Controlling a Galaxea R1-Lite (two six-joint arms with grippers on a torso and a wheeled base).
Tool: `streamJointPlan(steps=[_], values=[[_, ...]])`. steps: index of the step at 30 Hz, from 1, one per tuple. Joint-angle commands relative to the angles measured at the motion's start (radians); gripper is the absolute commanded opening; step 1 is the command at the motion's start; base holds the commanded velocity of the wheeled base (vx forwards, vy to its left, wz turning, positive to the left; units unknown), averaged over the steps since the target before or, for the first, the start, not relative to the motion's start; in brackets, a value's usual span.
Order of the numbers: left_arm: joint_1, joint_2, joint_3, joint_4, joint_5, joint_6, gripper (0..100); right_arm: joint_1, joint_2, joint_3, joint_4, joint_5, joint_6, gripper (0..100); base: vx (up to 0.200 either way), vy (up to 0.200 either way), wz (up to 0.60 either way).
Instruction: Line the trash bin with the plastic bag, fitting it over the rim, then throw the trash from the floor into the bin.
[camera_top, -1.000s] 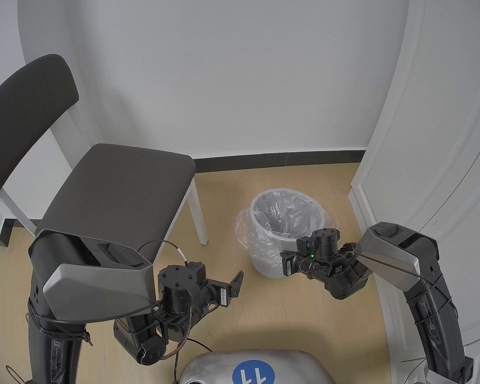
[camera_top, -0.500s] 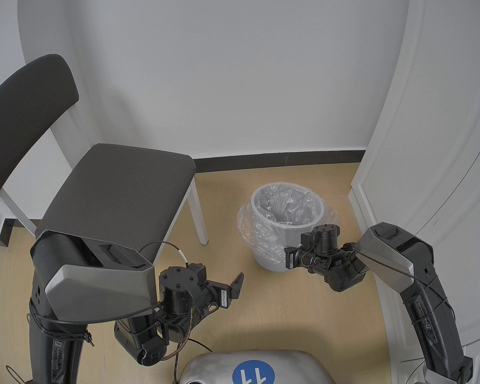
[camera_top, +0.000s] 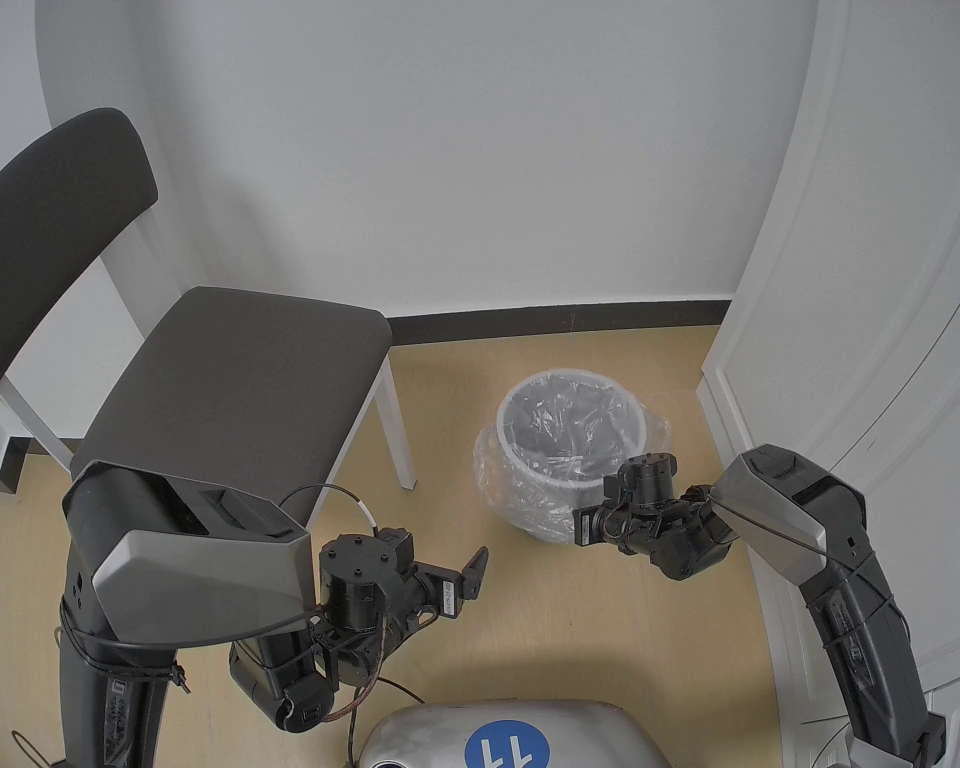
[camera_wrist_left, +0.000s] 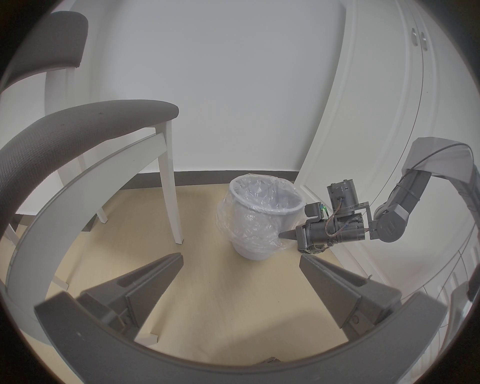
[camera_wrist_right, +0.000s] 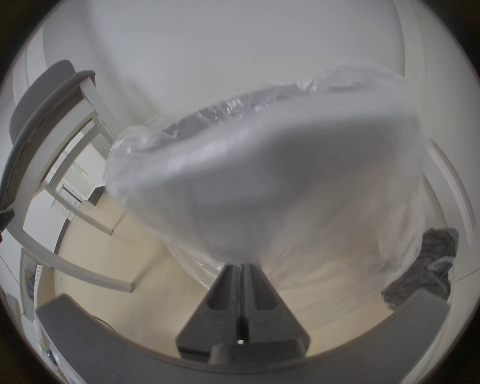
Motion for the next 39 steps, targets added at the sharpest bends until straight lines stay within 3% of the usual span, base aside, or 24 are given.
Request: streamJointPlan(steps=[1, 5, 16, 17, 39], values=[[0.000, 0.000, 0.000, 0.000, 0.001, 0.000, 100, -0.005, -0.044, 0.025, 0.062, 0.002, -0.001, 0, 0.000, 0.000, 0.00], [0.002, 0.000, 0.000, 0.000, 0.001, 0.000, 100, -0.011, -0.083, 0.012, 0.233, 0.009, 0.003, 0, 0.000, 0.000, 0.00], [0.005, 0.002, 0.000, 0.000, -0.001, 0.000, 100, -0.014, -0.083, -0.006, 0.279, 0.002, 0.031, 0, 0.000, 0.000, 0.00], [0.005, 0.002, 0.000, 0.000, -0.001, 0.000, 100, -0.014, -0.084, -0.003, 0.279, 0.002, 0.031, 100, 0.000, 0.000, 0.00], [0.005, -0.008, 0.004, 0.000, 0.001, 0.000, 100, -0.019, -0.368, 0.298, 0.264, 0.046, -0.040, 100, 0.000, 0.000, 0.00]])
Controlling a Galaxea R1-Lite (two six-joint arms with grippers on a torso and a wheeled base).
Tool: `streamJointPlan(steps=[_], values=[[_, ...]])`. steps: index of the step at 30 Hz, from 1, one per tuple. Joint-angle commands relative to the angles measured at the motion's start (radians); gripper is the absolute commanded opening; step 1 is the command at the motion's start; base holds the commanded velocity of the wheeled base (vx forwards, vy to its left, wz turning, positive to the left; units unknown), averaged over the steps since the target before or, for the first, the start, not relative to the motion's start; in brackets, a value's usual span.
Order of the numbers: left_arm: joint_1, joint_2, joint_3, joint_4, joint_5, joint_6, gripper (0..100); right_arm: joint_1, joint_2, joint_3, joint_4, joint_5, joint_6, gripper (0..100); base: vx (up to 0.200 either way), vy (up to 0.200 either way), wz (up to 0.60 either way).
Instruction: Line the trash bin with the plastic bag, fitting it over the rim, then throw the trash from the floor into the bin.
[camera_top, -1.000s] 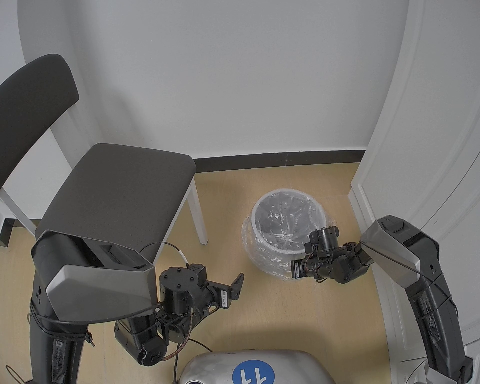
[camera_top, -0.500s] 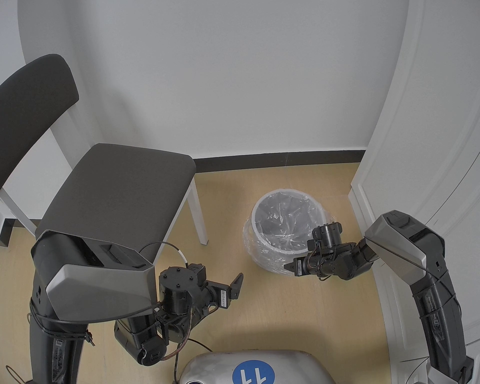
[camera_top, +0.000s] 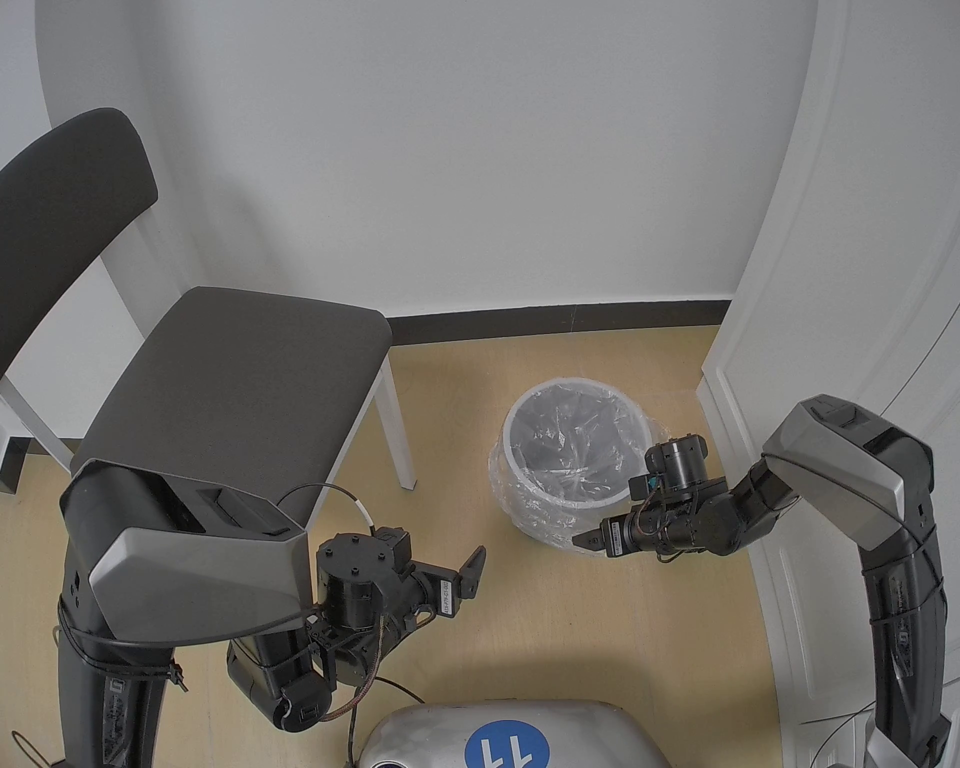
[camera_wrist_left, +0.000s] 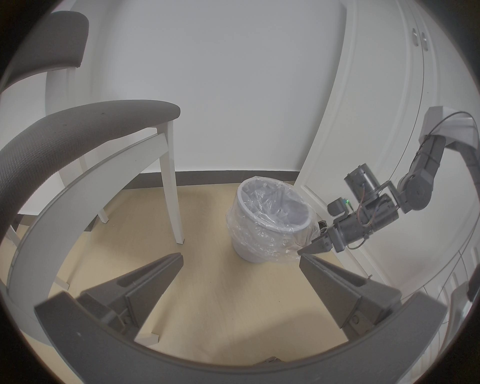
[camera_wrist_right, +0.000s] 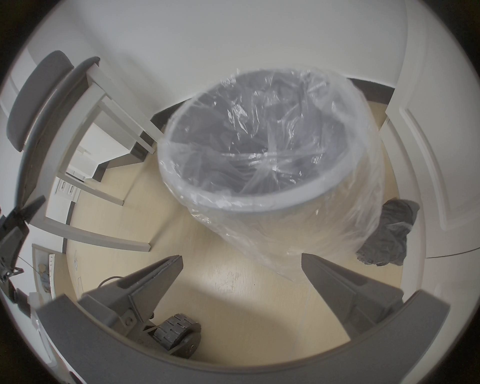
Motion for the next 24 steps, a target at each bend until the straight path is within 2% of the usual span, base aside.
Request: streamJointPlan(steps=[1, 6, 14, 19, 24], values=[[0.000, -0.004, -0.002, 0.000, 0.003, 0.000, 100, -0.011, -0.109, 0.043, -0.006, 0.008, -0.001, 100, 0.000, 0.000, 0.00], [0.000, -0.013, -0.002, 0.000, 0.003, 0.000, 100, -0.057, -0.181, 0.064, -0.017, 0.057, -0.006, 100, 0.000, 0.000, 0.00], [0.002, -0.035, -0.002, 0.000, 0.005, 0.000, 100, -0.215, -0.192, 0.032, -0.013, 0.070, -0.139, 100, 0.000, 0.000, 0.00], [0.002, -0.044, -0.002, 0.000, 0.005, 0.001, 100, -0.234, -0.149, 0.003, -0.009, 0.070, -0.150, 100, 0.000, 0.000, 0.00], [0.012, -0.073, -0.003, 0.000, 0.002, 0.000, 100, -0.247, -0.017, -0.088, -0.003, 0.057, -0.153, 100, 0.000, 0.000, 0.00]])
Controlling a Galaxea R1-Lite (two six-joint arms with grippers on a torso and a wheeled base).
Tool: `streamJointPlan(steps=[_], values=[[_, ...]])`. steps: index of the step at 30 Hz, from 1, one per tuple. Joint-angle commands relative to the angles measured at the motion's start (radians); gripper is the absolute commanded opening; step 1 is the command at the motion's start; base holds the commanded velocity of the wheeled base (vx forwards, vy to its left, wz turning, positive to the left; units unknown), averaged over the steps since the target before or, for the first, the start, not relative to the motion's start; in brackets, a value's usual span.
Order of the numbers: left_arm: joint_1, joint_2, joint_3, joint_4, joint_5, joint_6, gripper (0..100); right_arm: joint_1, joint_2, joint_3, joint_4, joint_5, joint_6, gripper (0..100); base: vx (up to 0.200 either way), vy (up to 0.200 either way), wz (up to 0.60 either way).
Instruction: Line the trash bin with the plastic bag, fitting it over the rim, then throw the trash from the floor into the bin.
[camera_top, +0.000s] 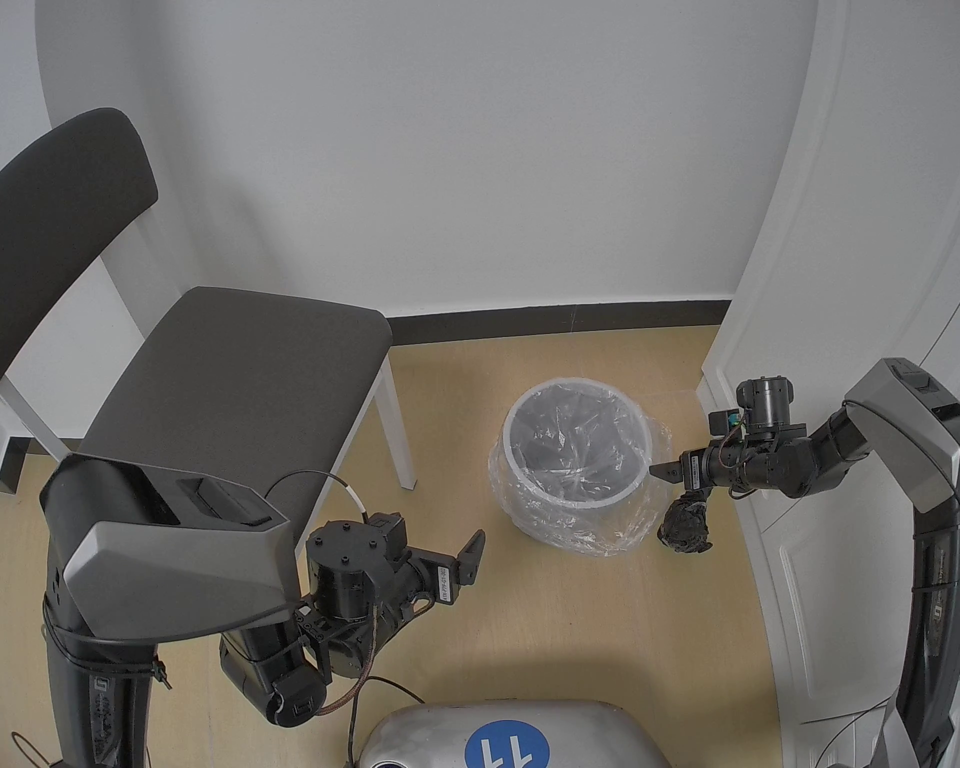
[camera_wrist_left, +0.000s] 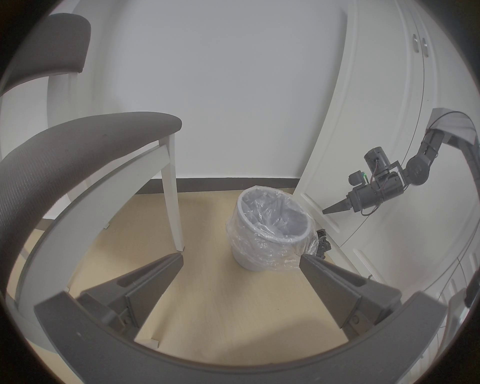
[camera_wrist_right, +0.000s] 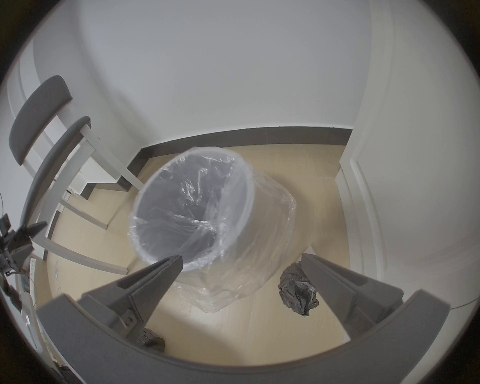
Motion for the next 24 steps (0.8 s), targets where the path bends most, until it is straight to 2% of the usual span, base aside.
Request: streamJointPlan(steps=[1, 11, 15, 16, 24], values=[[0.010, -0.037, -0.001, -0.001, -0.002, -0.001, 100, -0.019, 0.124, -0.077, 0.006, -0.007, -0.001, 100, 0.000, 0.000, 0.00], [0.014, -0.049, -0.001, -0.001, -0.005, -0.001, 100, -0.047, 0.243, -0.194, 0.021, -0.013, 0.006, 100, 0.000, 0.000, 0.00], [0.016, -0.049, -0.001, -0.001, -0.004, -0.001, 100, -0.047, 0.304, -0.257, 0.018, -0.047, 0.009, 100, 0.000, 0.000, 0.00], [0.016, -0.049, -0.002, -0.001, -0.005, -0.001, 100, -0.047, 0.348, -0.303, 0.010, -0.074, 0.014, 100, 0.000, 0.000, 0.00], [0.019, -0.046, -0.002, -0.001, -0.005, -0.001, 100, -0.033, 0.483, -0.458, -0.008, -0.114, 0.074, 100, 0.000, 0.000, 0.00]])
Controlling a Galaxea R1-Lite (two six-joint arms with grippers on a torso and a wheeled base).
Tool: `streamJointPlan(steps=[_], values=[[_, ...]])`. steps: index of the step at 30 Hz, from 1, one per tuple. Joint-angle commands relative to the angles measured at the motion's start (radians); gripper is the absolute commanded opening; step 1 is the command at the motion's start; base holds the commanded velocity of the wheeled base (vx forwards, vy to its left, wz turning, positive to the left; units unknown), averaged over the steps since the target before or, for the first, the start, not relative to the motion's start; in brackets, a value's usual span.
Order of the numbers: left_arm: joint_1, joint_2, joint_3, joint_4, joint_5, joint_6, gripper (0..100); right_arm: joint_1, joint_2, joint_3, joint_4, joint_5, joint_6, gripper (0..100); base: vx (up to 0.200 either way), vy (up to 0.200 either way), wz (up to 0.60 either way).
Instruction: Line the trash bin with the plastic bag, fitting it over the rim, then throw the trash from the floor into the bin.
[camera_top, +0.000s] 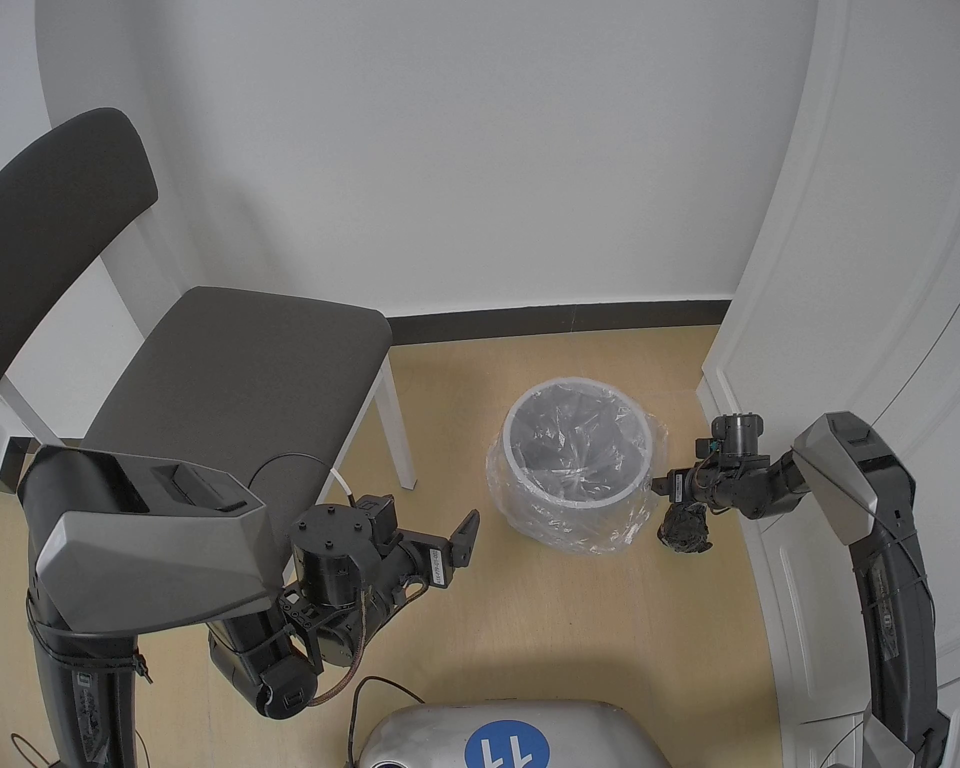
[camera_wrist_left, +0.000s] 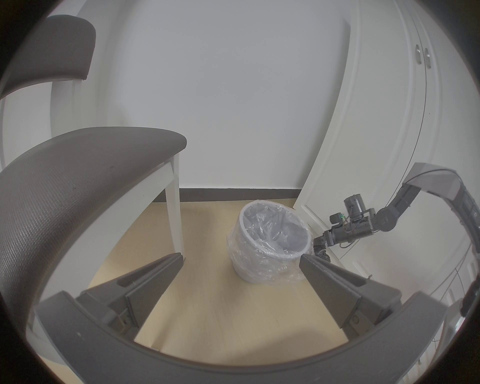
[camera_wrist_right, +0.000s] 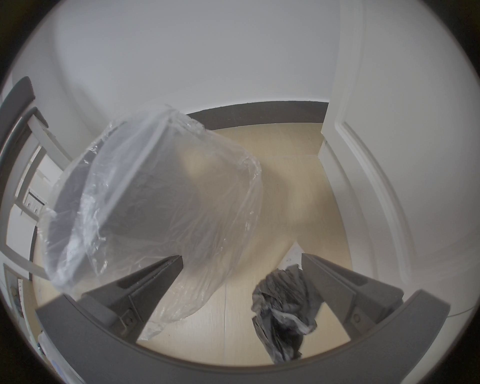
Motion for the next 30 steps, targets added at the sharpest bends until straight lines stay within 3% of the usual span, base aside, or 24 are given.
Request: streamJointPlan(steps=[1, 16, 30], values=[[0.002, 0.004, -0.001, 0.000, 0.001, -0.001, 100, 0.008, 0.126, -0.082, -0.029, -0.028, 0.015, 100, 0.000, 0.000, 0.00], [0.000, 0.013, 0.003, 0.000, -0.002, -0.001, 100, 0.019, 0.132, -0.068, -0.100, -0.028, 0.019, 100, 0.000, 0.000, 0.00], [-0.006, 0.018, -0.004, 0.000, 0.001, 0.005, 100, -0.006, -0.093, 0.121, -0.152, -0.002, 0.031, 100, 0.000, 0.000, 0.00]])
